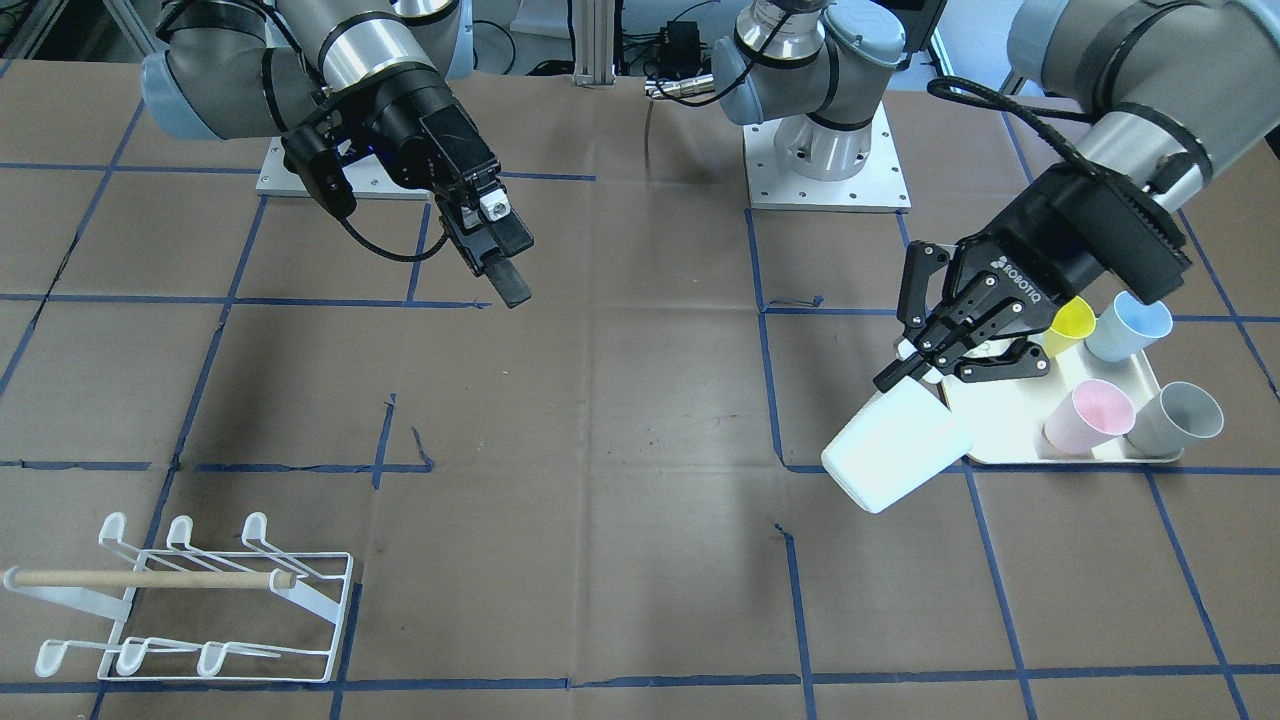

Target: Transfer IKEA cup to right arm and place on rack

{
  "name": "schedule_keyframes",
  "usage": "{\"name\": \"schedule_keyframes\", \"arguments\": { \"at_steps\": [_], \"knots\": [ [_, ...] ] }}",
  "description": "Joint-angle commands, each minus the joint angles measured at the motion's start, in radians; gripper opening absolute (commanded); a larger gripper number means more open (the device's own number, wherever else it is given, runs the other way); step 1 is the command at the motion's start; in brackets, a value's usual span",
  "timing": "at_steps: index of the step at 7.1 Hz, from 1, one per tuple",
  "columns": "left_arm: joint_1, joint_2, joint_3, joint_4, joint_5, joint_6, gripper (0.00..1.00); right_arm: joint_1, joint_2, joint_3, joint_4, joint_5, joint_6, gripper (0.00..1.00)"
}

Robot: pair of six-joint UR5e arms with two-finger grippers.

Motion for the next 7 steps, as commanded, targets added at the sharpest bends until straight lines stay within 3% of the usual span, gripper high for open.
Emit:
{"name": "schedule_keyframes", "arguments": {
  "at_steps": [1, 3, 6, 7],
  "knots": [
    [-0.019, -0.052, -0.119, 0.315, -0.155, 0.001, 0.0, 0.005, 0.004, 0.004, 0.01, -0.005, 0.003, 1.0],
    [-0.132, -0.076, -0.145, 0.422, -0.165, 0.007, 0.0, 0.014, 0.023, 0.004, 0.028, -0.098, 0.047, 1.0],
    [-0.158, -0.079, -0.217, 0.51, -0.164, 0.007, 0.0, 0.039, 0.023, -0.007, 0.172, -0.103, 0.128, 1.0],
    [-0.178, -0.08, -0.221, 0.515, -0.155, 0.006, 0.0, 0.045, 0.024, -0.021, 0.179, -0.146, 0.128, 1.0]
  ]
}}
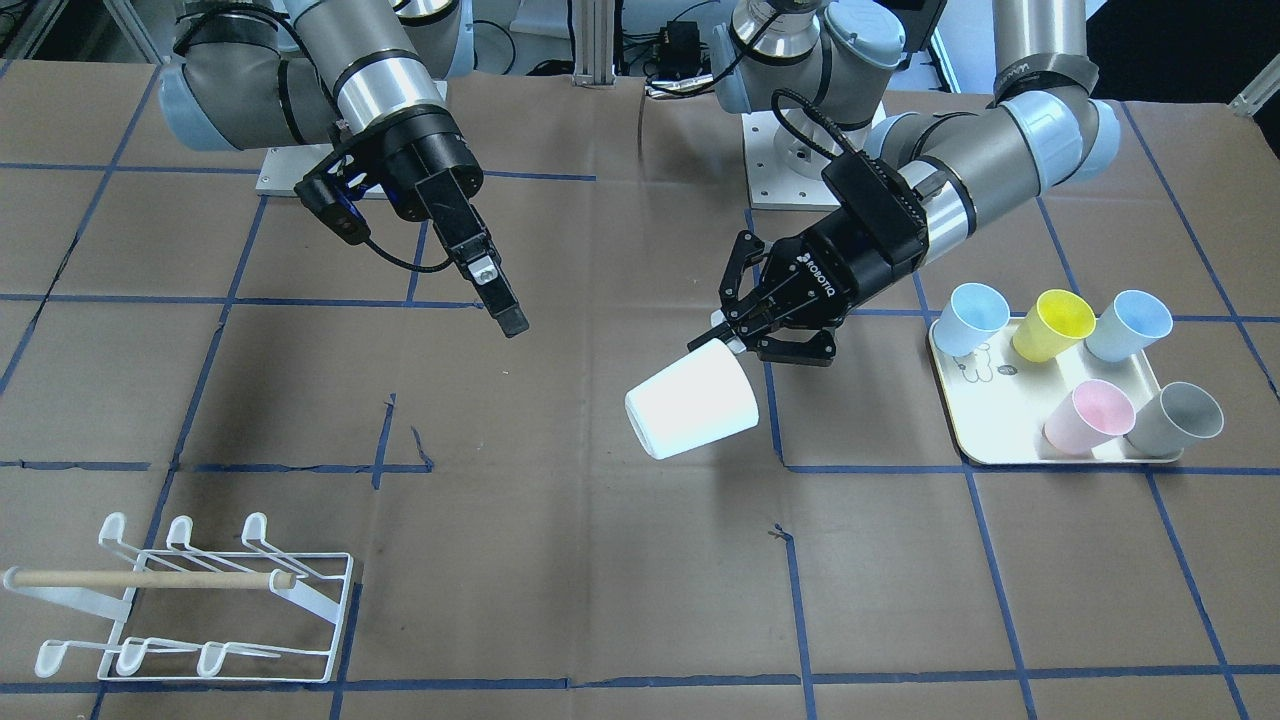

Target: Transfer IKEA cup to right arm and place on rack

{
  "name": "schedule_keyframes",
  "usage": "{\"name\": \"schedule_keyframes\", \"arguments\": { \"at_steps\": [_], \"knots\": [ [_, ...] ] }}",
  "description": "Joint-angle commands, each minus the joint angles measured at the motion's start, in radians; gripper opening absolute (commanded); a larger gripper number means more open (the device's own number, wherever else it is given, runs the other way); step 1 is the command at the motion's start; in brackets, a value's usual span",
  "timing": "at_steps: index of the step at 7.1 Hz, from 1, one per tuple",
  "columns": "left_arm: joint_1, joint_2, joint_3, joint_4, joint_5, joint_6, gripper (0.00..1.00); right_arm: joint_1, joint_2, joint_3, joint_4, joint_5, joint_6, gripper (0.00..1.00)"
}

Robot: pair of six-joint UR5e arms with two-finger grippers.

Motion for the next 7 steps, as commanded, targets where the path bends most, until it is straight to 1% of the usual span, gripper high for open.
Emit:
{"name": "schedule_keyframes", "arguments": {
  "at_steps": [1, 2, 3, 4, 7],
  "knots": [
    [-0.032, -0.002, -0.011, 0.012, 0.013, -0.001, 0.0, 0.034, 0.021, -0.044, 0.055, -0.066, 0.009, 1.0],
    [-0.035, -0.002, -0.011, 0.012, 0.013, -0.001, 0.0, 0.068, 0.063, -0.091, 0.06, -0.092, 0.009, 1.0],
    [-0.037, -0.002, -0.011, 0.012, 0.015, -0.003, 0.0, 0.094, 0.106, -0.128, 0.062, -0.095, 0.011, 0.99],
    [-0.037, -0.002, -0.009, 0.012, 0.015, -0.003, 0.0, 0.102, 0.121, -0.145, 0.063, -0.097, 0.011, 0.99],
    [-0.037, -0.002, -0.009, 0.014, 0.015, -0.003, 0.01, 0.126, 0.124, -0.145, 0.074, -0.12, 0.043, 0.98]
  ]
}}
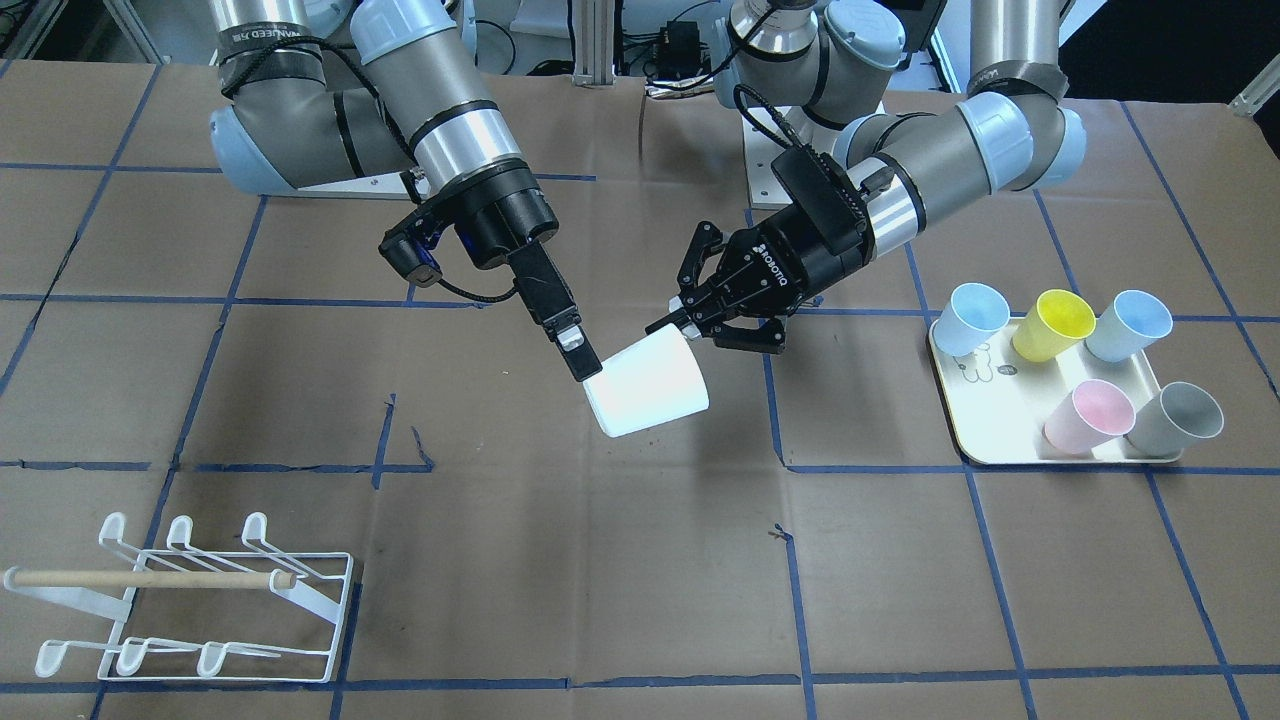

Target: Transfer IKEA cup to right arm and place on rack

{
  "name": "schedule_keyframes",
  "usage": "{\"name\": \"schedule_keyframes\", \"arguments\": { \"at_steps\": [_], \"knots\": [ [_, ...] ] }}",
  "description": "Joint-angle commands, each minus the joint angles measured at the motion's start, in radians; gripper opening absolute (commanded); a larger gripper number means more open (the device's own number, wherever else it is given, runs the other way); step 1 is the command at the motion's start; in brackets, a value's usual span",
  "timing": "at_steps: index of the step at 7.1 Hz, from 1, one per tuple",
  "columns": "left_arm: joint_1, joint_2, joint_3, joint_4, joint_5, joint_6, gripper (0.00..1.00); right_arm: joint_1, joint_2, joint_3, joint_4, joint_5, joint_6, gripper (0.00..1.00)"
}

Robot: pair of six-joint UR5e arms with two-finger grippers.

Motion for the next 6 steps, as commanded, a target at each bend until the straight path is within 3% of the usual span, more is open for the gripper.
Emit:
{"name": "schedule_keyframes", "arguments": {
  "at_steps": [1, 6],
  "knots": [
    [0.0, 0.0, 0.0, 0.001, 0.0, 0.0, 0.01, 0.011, 0.003, -0.004, 0.019, -0.014, 0.018, 0.98],
    [0.0, 0.002, 0.0, 0.007, 0.0, -0.008, 0.02, 0.033, 0.068, -0.087, 0.02, -0.016, 0.038, 0.98]
  ]
}}
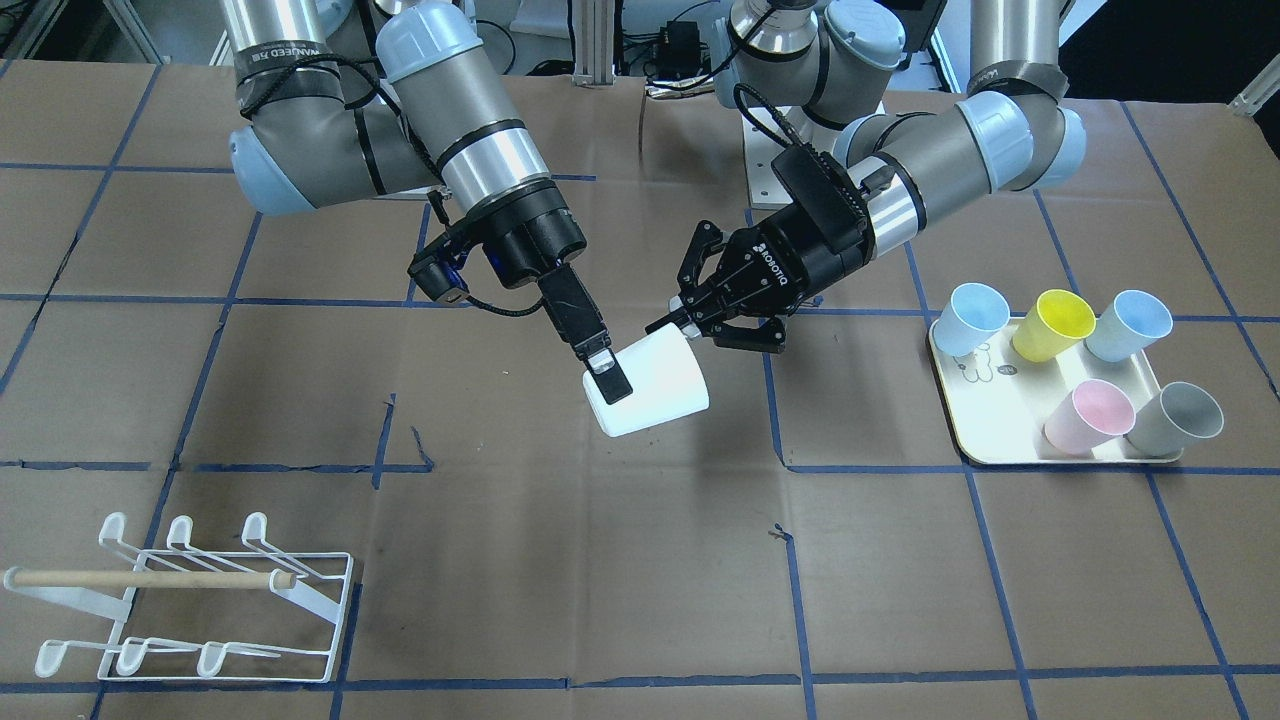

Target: Transfer IKEA cup to right arm and place on rack

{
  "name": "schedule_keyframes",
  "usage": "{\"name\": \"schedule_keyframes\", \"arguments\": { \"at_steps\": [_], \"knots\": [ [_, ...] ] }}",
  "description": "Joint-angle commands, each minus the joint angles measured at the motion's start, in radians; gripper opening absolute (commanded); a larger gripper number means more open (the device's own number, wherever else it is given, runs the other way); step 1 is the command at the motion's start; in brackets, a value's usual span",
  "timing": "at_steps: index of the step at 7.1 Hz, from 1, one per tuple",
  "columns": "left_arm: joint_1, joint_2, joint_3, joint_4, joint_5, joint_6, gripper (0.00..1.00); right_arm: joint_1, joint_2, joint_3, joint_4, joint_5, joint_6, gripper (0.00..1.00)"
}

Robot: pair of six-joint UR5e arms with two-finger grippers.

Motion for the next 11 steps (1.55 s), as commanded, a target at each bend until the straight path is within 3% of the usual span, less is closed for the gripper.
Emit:
{"name": "schedule_keyframes", "arguments": {
  "at_steps": [1, 2, 5, 7, 8, 9, 10, 11],
  "knots": [
    [0.0, 0.001, 0.0, 0.0, 0.0, -0.002, 0.02, 0.002, 0.009, -0.014, 0.001, 0.0, 0.005, 0.98],
    [0.0, 0.001, 0.0, 0.0, 0.0, -0.002, 0.02, 0.002, 0.011, -0.012, 0.001, 0.0, 0.005, 0.95],
    [0.0, 0.001, 0.0, 0.0, 0.0, -0.002, 0.03, 0.005, 0.011, -0.012, 0.001, 0.006, -0.001, 0.64],
    [0.0, 0.001, 0.0, 0.0, -0.002, -0.002, 0.04, 0.007, 0.012, -0.01, 0.001, 0.008, -0.002, 0.6],
    [0.0, 0.001, 0.002, 0.002, -0.002, -0.002, 0.11, 0.007, 0.011, -0.009, 0.001, 0.009, -0.004, 0.54],
    [0.002, 0.001, 0.003, 0.002, 0.001, -0.002, 0.25, 0.007, 0.011, -0.009, 0.001, 0.009, -0.007, 0.5],
    [0.002, 0.001, 0.006, -0.003, 0.005, -0.003, 0.46, 0.007, 0.011, -0.009, 0.001, 0.008, -0.008, 0.47],
    [0.002, 0.001, 0.011, -0.003, 0.005, -0.058, 0.58, 0.007, 0.011, -0.009, 0.001, 0.005, -0.008, 0.44]
  ]
}}
